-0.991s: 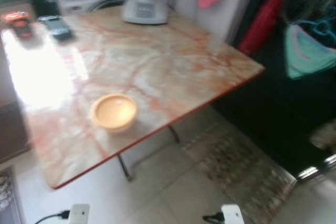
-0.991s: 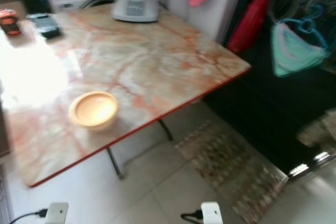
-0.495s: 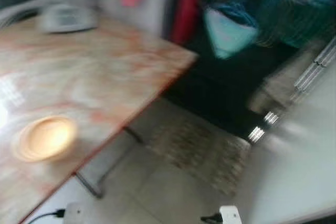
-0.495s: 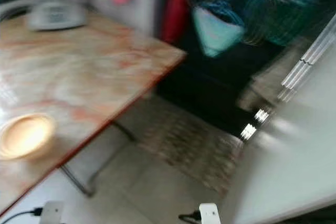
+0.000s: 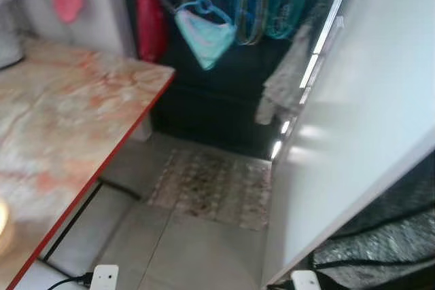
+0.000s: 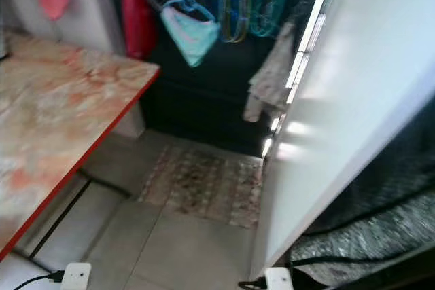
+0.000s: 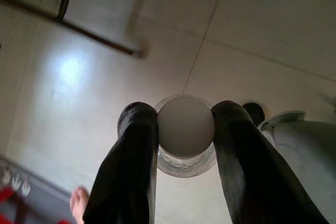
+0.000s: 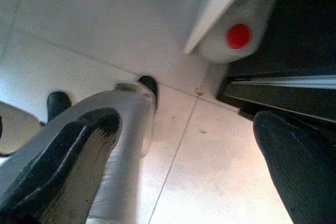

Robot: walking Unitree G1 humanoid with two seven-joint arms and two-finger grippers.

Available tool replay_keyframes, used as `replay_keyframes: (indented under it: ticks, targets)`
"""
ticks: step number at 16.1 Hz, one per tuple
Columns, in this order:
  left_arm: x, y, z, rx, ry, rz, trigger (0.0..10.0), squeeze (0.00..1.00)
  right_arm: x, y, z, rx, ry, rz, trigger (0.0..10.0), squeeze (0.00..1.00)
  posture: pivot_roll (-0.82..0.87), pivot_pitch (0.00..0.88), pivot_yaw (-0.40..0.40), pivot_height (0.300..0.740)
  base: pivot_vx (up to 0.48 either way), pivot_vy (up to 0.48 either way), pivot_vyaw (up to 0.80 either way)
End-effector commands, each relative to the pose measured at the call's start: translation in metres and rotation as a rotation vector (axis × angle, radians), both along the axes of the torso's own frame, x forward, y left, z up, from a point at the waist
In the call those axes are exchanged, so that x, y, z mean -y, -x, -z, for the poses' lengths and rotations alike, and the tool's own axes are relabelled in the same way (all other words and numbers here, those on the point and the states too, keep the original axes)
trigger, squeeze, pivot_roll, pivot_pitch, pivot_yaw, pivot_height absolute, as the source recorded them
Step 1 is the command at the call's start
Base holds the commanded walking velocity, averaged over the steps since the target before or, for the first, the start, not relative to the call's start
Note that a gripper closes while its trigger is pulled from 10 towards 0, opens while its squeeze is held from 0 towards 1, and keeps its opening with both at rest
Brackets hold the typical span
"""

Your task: Restocking fridge

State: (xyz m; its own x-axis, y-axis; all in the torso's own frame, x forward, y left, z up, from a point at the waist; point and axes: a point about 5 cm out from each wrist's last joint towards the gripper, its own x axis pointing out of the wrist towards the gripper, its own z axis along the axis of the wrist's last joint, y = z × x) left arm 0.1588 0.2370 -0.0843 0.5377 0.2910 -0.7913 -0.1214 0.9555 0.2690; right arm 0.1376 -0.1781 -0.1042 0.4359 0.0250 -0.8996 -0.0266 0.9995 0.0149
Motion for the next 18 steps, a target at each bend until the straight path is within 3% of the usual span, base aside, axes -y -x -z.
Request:
replay_keyframes:
  ticks: [1, 10, 18]
  targets:
    - [-0.0011, 0.0054, 0.0022, -0.024, -0.005, 0.009, 10.0, 0.00, -0.0032, -0.0024, -0.0005, 0.006, -0.007, 0.005, 10.0, 0.00, 0.10, 0.061, -0.043, 0.736, 0.000, 0.000, -0.76]
    - [-0.0009, 0.0080, 0.0034, -0.032, 0.000, 0.008, 10.0, 0.00, -0.0013, 0.0005, 0.0004, -0.005, -0.006, 0.031, 10.0, 0.00, 0.10, 0.039, -0.049, 0.736, 0.000, 0.000, -0.76]
    - [-0.0087, 0.0061, 0.0006, -0.026, 0.003, 0.009, 10.0, 0.00, -0.0073, 0.0004, 0.0009, -0.003, -0.025, 0.060, 10.0, 0.00, 0.09, 0.070, -0.021, 0.736, 0.000, 0.000, -0.76]
